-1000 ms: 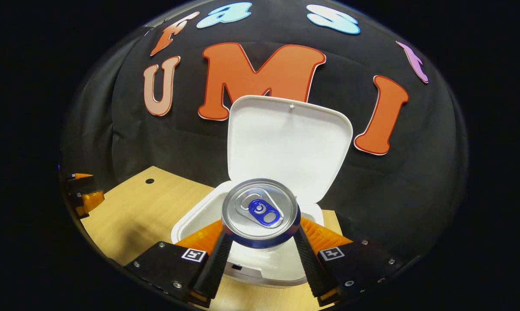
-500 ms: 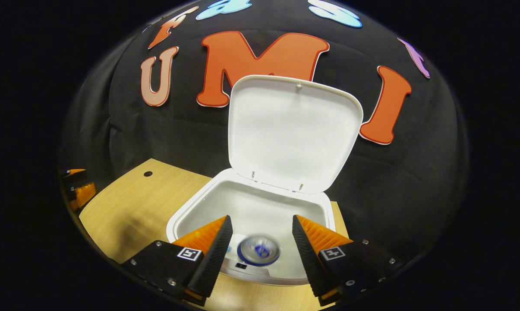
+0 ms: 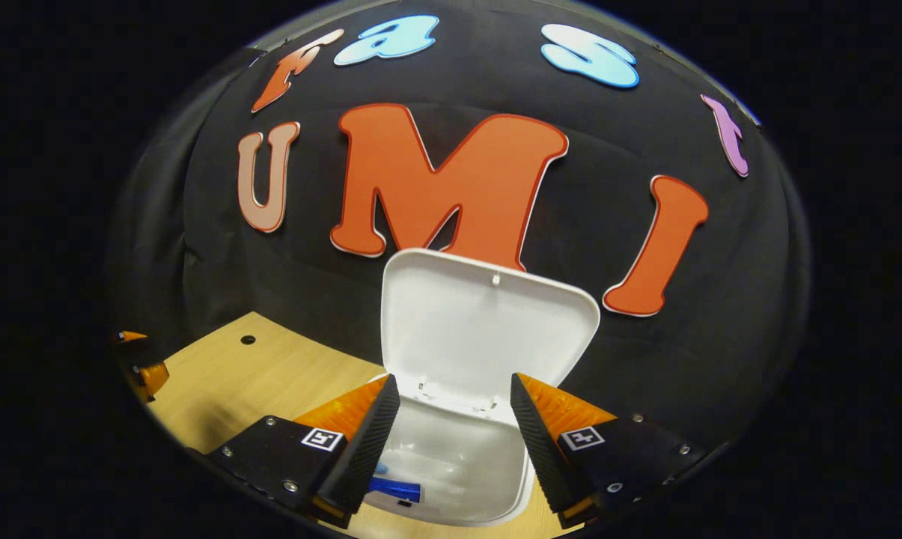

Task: Press the lid of the desktop garbage bin to open it, pick up the crumpled paper on the desktop and throw it into the bin, then pick up the pop can on the desktop and drop it into the bin, and finally close the garbage bin lid.

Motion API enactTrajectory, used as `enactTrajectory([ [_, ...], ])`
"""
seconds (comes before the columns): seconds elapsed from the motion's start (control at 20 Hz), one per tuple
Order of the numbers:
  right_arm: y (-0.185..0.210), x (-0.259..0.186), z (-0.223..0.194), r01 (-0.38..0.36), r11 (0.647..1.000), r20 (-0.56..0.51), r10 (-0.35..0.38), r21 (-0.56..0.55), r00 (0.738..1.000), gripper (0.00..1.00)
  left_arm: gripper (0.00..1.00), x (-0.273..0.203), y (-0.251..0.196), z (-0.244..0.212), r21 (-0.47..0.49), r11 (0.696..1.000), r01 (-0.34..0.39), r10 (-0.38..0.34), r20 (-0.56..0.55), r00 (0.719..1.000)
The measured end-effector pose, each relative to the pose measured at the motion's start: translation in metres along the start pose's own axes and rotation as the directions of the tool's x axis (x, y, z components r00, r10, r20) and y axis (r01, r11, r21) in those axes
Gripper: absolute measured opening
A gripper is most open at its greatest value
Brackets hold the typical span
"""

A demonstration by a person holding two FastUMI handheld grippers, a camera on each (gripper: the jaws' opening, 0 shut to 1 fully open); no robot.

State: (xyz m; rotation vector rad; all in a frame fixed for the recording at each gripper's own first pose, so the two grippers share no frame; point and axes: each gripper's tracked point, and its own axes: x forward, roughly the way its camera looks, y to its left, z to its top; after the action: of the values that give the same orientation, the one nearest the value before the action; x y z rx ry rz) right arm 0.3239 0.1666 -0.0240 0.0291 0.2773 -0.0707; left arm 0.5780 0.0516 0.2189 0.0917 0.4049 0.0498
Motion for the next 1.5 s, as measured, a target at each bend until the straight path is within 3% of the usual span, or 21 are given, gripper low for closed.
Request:
enactTrajectory([
  [0.3,-0.008,0.01,0.073,0.029,1.0,0.105,-0.028,-0.008,0.994,0.9,1.0,-0.001,0.014,-0.01,-0.035,0.999,-0.034,0.034,-0.015,0.999],
  [0.55,-0.02,0.031,0.108,0.058,0.998,0.15,-0.056,-0.009,0.987,0.9,1.0,-0.007,0.031,-0.013,-0.041,0.996,-0.079,0.079,-0.008,0.997],
  [0.6,-0.022,0.037,0.108,0.063,0.998,0.144,-0.061,-0.009,0.988,0.9,0.96,-0.009,0.034,-0.014,-0.045,0.995,-0.088,0.087,-0.008,0.996],
  [0.65,-0.025,0.042,0.107,0.071,0.997,0.131,-0.069,-0.006,0.989,0.9,1.0,-0.01,0.037,-0.015,-0.048,0.994,-0.094,0.094,-0.008,0.996],
  [0.95,-0.015,0.055,0.086,0.056,0.994,0.022,-0.059,0.097,0.998,0.9,1.0,-0.013,0.051,-0.02,-0.051,0.992,-0.111,0.11,-0.02,0.994],
  [1.5,0.011,-0.005,0.031,0.034,0.984,-0.071,-0.022,0.173,0.997,0.9,1.0,0.013,0.03,0.0,0.025,1.0,0.011,-0.011,0.002,1.0],
])
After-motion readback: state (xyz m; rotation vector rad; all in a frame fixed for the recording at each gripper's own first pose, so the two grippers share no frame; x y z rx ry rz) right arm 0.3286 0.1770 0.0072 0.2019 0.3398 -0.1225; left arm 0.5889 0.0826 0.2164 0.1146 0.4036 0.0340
